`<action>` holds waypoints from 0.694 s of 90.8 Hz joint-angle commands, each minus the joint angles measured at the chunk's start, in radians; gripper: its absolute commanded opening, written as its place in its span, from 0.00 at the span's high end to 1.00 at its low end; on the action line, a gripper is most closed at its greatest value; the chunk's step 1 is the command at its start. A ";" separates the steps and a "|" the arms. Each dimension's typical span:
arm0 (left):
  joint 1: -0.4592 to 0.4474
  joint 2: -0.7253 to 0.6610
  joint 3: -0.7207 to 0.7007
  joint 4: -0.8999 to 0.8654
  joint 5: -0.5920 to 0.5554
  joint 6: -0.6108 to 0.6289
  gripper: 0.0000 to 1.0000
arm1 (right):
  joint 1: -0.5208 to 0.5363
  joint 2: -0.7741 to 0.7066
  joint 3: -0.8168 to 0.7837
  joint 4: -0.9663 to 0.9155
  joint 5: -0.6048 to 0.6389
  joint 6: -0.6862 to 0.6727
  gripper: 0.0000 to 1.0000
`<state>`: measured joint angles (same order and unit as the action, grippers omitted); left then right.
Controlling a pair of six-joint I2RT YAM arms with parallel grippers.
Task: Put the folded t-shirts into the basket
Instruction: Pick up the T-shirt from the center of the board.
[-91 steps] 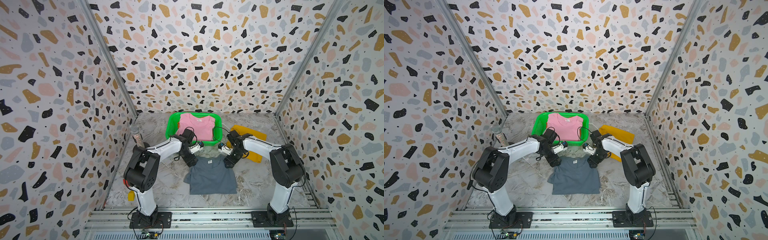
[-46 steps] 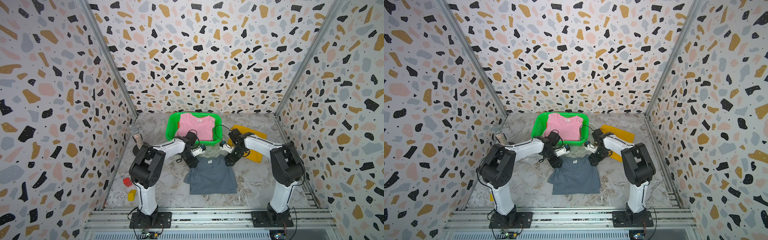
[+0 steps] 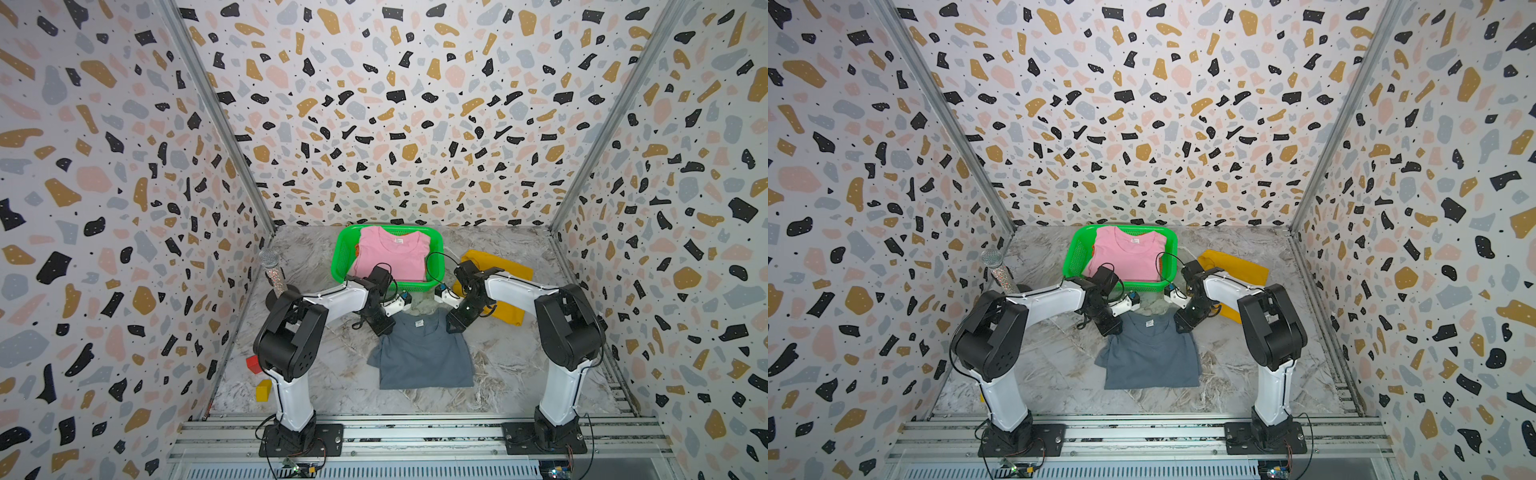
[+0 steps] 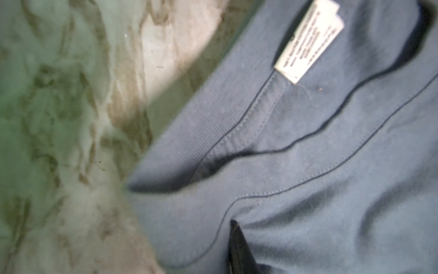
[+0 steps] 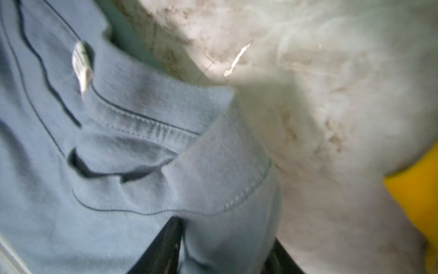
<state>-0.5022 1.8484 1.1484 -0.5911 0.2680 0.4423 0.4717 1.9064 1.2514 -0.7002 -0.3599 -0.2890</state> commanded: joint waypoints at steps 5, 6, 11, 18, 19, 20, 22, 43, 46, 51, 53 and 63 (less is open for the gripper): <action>-0.003 -0.005 -0.040 -0.006 -0.018 -0.007 0.94 | 0.013 -0.054 -0.042 0.046 -0.054 0.010 0.74; -0.003 -0.007 -0.039 -0.005 -0.017 -0.007 0.95 | 0.013 -0.061 -0.046 0.053 -0.054 0.010 0.76; 0.001 -0.025 -0.037 -0.006 -0.003 -0.010 1.00 | 0.013 -0.107 -0.065 0.082 -0.051 0.006 0.84; 0.011 -0.052 -0.032 -0.013 0.027 -0.011 1.00 | 0.013 -0.179 -0.092 0.123 -0.057 0.000 0.93; 0.013 -0.056 -0.031 -0.014 0.031 -0.012 1.00 | 0.013 -0.192 -0.095 0.129 -0.060 -0.001 0.94; 0.016 -0.061 -0.031 -0.016 0.036 -0.012 1.00 | 0.012 -0.203 -0.102 0.136 -0.061 -0.002 0.95; 0.020 -0.069 -0.029 -0.020 0.045 -0.011 1.00 | 0.012 -0.224 -0.112 0.148 -0.066 -0.004 0.97; 0.093 -0.194 -0.013 -0.087 0.139 0.034 1.00 | 0.013 -0.429 -0.181 0.225 -0.113 -0.026 1.00; 0.103 -0.219 -0.008 -0.100 0.142 0.046 1.00 | 0.013 -0.450 -0.182 0.231 -0.121 -0.027 1.00; 0.117 -0.262 -0.003 -0.118 0.142 0.062 1.00 | 0.013 -0.478 -0.176 0.237 -0.130 -0.020 1.00; 0.123 -0.280 0.000 -0.126 0.142 0.067 1.00 | 0.013 -0.486 -0.170 0.239 -0.136 -0.016 1.00; 0.145 -0.356 0.047 -0.181 0.132 0.092 1.00 | 0.019 -0.498 -0.110 0.239 -0.155 0.019 1.00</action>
<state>-0.3782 1.5665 1.1366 -0.6827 0.3847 0.4843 0.4854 1.4399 1.0775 -0.4862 -0.4774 -0.2951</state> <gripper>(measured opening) 0.114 0.153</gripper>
